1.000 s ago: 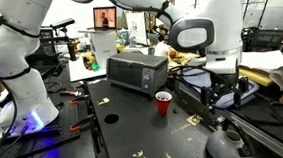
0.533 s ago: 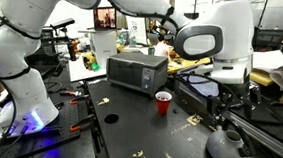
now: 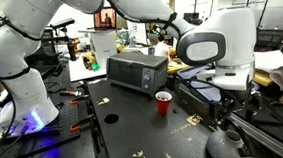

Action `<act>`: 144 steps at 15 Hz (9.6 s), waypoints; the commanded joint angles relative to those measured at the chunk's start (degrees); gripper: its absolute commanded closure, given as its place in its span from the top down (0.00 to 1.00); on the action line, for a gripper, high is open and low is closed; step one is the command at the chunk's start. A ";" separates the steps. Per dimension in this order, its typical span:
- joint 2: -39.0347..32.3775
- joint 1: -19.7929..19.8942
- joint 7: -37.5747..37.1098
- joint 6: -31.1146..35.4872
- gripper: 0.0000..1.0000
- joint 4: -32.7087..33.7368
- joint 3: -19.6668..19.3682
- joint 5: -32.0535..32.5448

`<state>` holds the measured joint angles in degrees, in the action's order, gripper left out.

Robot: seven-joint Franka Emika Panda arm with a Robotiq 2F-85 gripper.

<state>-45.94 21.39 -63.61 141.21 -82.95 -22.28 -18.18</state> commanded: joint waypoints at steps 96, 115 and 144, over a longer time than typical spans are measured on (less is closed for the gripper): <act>37.84 -19.38 -40.48 0.68 0.05 -41.15 6.97 72.33; 42.04 -18.44 -58.25 -7.53 0.05 -47.52 13.10 93.90; 42.18 -19.93 -68.10 -14.91 0.05 -52.76 20.49 108.27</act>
<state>-6.22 1.77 -128.79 127.61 -133.09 -2.46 87.94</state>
